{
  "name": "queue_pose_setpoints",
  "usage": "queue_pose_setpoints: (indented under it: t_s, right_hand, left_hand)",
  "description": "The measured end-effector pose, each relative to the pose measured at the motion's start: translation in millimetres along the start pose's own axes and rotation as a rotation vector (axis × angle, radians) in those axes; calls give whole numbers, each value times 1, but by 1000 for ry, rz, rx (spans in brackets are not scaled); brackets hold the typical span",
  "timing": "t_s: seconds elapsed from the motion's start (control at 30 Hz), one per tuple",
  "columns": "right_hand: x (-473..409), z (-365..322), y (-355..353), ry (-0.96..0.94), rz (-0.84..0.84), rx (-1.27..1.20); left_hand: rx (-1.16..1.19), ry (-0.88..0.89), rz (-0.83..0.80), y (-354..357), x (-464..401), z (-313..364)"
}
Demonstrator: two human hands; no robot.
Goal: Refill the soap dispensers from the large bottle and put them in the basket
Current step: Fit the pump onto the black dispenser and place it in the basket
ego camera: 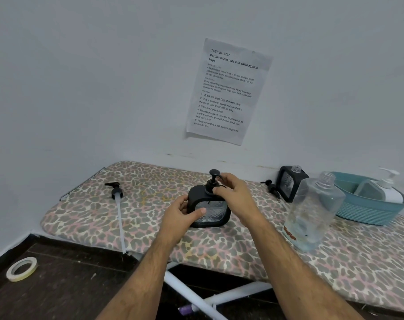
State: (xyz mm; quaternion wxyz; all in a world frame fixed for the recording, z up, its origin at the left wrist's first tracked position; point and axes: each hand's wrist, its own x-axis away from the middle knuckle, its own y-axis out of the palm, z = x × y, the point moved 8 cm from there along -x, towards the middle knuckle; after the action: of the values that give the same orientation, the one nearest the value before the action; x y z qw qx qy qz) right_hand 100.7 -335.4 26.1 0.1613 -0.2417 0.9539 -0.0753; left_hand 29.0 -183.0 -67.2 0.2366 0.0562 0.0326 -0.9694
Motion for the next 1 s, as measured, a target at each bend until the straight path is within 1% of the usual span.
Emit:
queue_pose_setpoints:
  t_s: [0.1, 0.23, 0.37, 0.47, 0.63, 0.83, 1.0]
  right_hand:
    - [0, -3, 1, -5, -11, 19]
    - [0, 0, -4, -28, 34, 43]
    - [0, -1, -3, -24, 39, 19]
    - [1, -7, -2, -66, 30, -5]
    - [4, -12, -7, -85, 95, 11]
    - [2, -13, -3, -69, 38, 21]
    - [1, -13, -4, -77, 72, 58]
  left_hand:
    - [3, -2, 4, 0, 0, 0]
    - [-5, 3, 3, -1, 0, 0]
    - [-9, 8, 7, 0, 1, 3]
    - [-12, 9, 10, -1, 1, 3]
    - [3, 4, 9, 0, 1, 2]
    - [21, 3, 9, 1, 1, 3]
    - [18, 3, 3, 0, 1, 1]
